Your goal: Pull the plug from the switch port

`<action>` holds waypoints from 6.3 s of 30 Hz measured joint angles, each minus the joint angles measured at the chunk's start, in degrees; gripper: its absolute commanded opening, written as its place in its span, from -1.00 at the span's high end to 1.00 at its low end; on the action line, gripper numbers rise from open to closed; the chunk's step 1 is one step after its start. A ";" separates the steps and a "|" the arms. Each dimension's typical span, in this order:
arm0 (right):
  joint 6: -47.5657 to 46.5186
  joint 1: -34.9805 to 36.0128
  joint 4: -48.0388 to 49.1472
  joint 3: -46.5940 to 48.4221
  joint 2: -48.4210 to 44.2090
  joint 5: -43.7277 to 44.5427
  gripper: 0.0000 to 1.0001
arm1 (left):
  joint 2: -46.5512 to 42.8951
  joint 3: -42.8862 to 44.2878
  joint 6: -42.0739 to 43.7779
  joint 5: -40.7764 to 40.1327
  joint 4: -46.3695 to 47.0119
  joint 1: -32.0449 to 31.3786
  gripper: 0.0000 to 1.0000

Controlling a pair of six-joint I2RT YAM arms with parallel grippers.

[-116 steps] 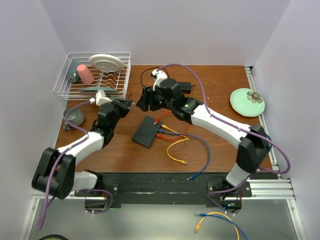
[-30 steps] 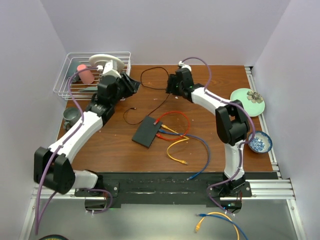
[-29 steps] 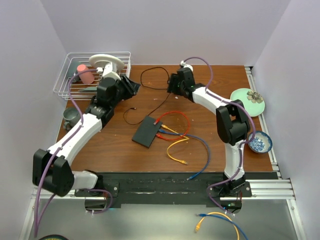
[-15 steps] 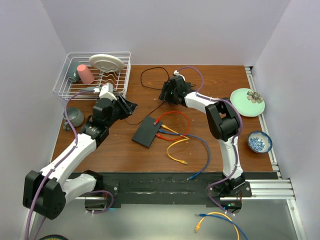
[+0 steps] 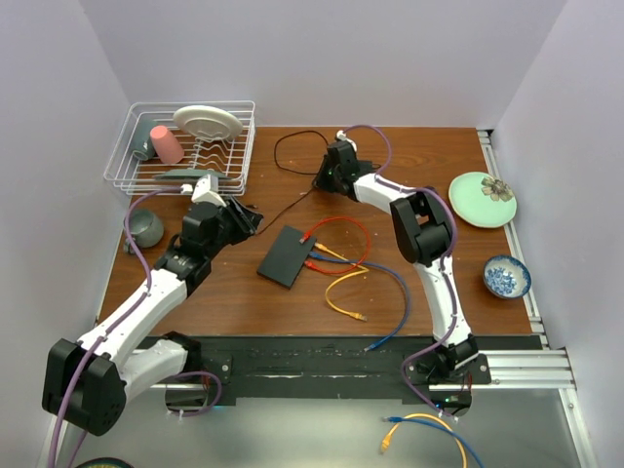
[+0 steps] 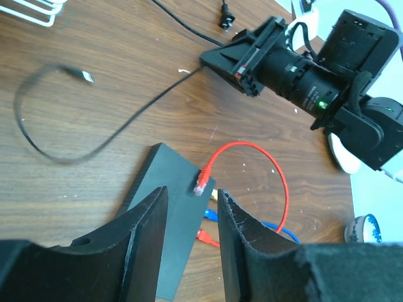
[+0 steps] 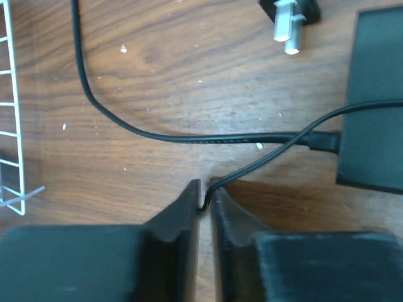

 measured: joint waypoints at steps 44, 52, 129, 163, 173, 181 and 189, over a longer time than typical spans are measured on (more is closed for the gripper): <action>2.23 -16.46 -5.42 10.73 -3.80 1.77 -0.69 | 2.84 -3.32 -0.98 -0.50 1.75 0.00 0.20; -0.17 -10.86 0.79 0.98 -27.78 3.67 -0.97 | 2.93 -2.78 -1.11 -0.52 0.92 0.00 0.16; 3.23 23.67 16.24 -60.00 -61.29 -4.66 0.88 | 14.75 -5.07 -2.93 0.55 7.19 -4.04 1.00; 1.16 27.17 -6.75 -42.80 -32.57 8.44 1.00 | 19.21 -9.18 -6.08 -3.04 4.50 -3.58 1.00; -0.68 25.99 -11.21 -37.07 -29.20 12.20 1.00 | 12.26 -13.81 -7.61 -2.67 3.21 -4.70 1.00; -2.19 24.70 -11.43 -31.69 -25.22 13.64 1.00 | 11.13 -13.88 -7.56 -3.43 0.31 -5.14 1.00; -4.28 24.46 -12.46 -29.18 -24.35 13.86 0.87 | 9.11 -4.85 -4.59 -7.61 -8.61 -5.35 0.83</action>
